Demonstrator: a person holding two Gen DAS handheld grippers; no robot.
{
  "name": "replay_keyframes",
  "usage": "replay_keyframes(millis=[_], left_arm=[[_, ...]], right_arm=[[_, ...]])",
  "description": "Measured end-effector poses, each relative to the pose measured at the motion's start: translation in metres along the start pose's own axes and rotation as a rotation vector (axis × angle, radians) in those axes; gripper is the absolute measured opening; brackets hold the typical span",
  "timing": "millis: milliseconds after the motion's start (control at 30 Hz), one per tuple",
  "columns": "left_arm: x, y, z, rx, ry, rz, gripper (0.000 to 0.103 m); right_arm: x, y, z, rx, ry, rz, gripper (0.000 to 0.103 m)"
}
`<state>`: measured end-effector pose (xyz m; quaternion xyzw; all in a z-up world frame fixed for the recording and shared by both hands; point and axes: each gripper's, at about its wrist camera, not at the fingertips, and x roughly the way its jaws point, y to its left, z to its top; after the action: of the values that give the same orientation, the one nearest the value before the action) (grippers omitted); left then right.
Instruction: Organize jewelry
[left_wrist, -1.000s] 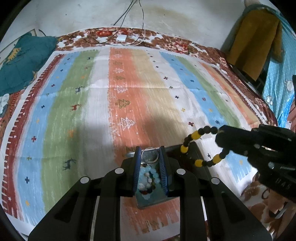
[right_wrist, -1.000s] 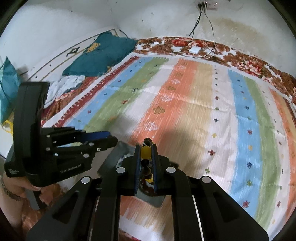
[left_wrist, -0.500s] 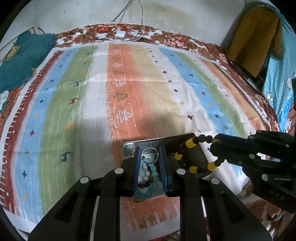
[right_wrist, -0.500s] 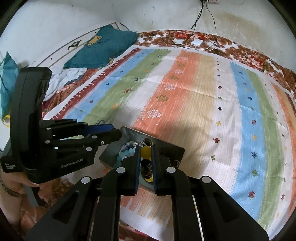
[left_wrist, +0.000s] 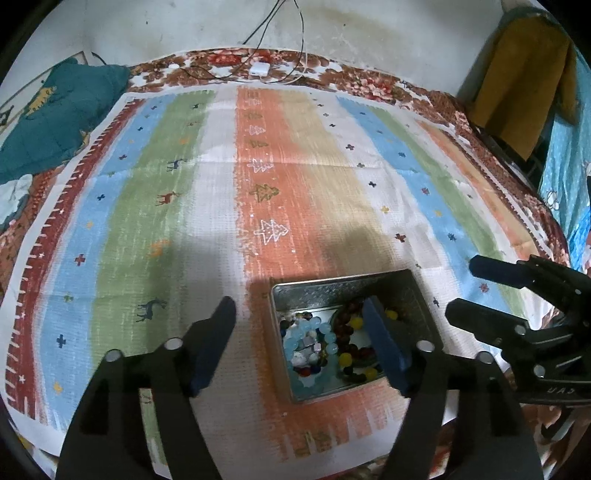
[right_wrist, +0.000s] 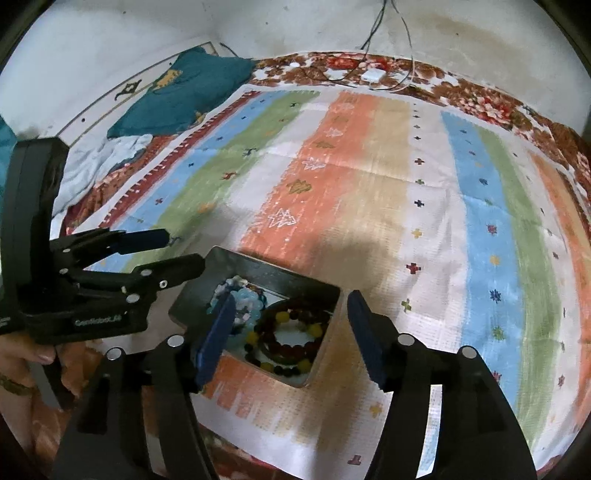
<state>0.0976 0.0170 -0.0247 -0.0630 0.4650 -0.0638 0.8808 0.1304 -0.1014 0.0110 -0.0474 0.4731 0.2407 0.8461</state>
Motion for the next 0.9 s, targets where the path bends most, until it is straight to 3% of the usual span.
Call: replay_keyframes(millis=[333, 400, 900], left_arm=[[0.000, -0.002, -0.010, 0.014, 0.010, 0.009, 0.095], [-0.001, -0.003, -0.012, 0.020, 0.011, 0.013, 0.097], [-0.005, -0.004, -0.030, 0.017, 0.023, 0.073, 0.097]], right_arm=[[-0.003, -0.004, -0.009, 0.008, -0.005, -0.011, 0.080], [-0.005, -0.004, -0.013, 0.002, -0.012, -0.028, 0.087], [-0.021, -0.003, -0.033, -0.025, -0.077, -0.045, 0.096]])
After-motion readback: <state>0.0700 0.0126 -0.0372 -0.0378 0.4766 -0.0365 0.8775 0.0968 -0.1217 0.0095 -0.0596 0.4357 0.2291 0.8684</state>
